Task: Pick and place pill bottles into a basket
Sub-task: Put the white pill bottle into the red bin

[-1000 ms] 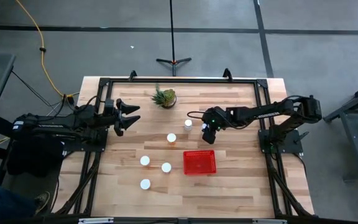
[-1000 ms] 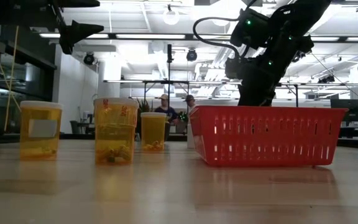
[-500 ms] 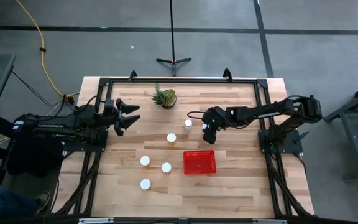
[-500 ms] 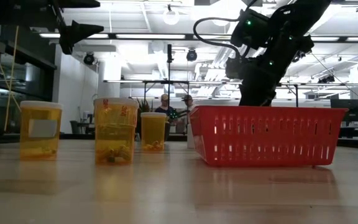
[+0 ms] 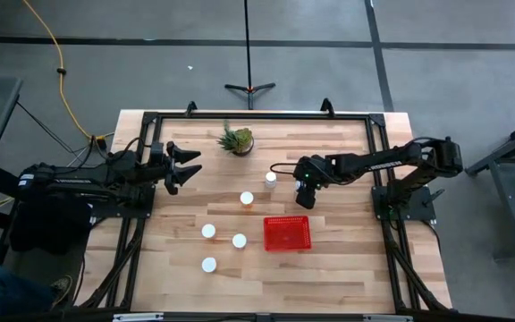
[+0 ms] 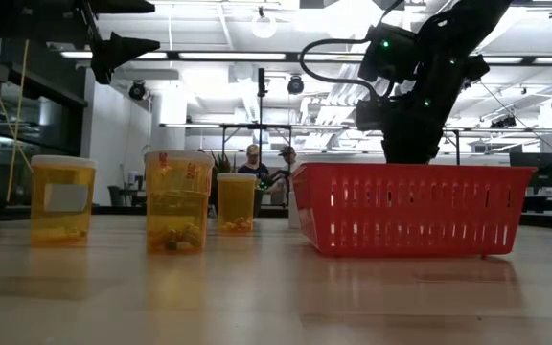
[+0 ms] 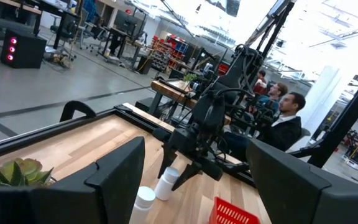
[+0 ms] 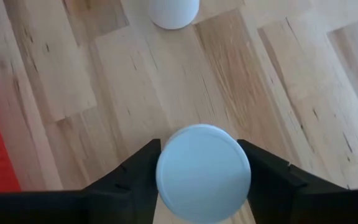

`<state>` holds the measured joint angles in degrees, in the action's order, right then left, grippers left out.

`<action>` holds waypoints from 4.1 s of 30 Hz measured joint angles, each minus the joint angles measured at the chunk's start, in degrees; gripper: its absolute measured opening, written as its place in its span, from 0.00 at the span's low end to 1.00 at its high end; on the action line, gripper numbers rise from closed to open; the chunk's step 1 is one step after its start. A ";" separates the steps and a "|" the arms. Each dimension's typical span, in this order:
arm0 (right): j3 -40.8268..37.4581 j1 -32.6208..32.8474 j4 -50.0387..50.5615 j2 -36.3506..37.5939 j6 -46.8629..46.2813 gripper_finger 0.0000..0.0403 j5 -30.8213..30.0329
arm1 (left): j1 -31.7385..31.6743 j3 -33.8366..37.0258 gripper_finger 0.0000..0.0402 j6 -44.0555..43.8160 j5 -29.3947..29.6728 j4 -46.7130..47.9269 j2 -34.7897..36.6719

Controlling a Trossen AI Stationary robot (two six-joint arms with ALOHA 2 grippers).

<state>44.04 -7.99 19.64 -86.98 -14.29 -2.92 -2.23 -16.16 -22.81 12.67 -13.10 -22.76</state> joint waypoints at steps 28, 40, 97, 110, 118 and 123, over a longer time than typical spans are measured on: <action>0.05 2.01 -0.73 4.67 -3.69 0.42 0.12 | 0.00 0.02 0.78 0.00 0.28 1.31 0.00; 0.16 9.29 -2.03 12.05 -8.52 0.42 -0.85 | 0.01 0.02 0.78 0.00 0.59 1.25 0.00; 5.80 20.00 0.72 12.00 -13.07 0.42 -0.07 | 0.01 0.02 0.78 -0.11 3.61 1.22 0.01; 5.82 25.65 1.14 6.52 -12.33 0.42 -0.18 | 0.01 0.02 0.78 0.02 3.58 1.21 0.00; 5.82 26.05 0.36 0.47 -11.17 0.42 -1.11 | -0.01 0.02 0.78 0.02 3.58 1.20 0.02; 5.82 26.05 0.61 -0.50 -9.71 0.42 -3.00 | -0.01 0.02 0.78 0.02 3.58 1.18 0.00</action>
<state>49.87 18.06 20.25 -87.48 -24.00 -5.92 -2.24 -16.14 -22.79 16.25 -11.92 -22.76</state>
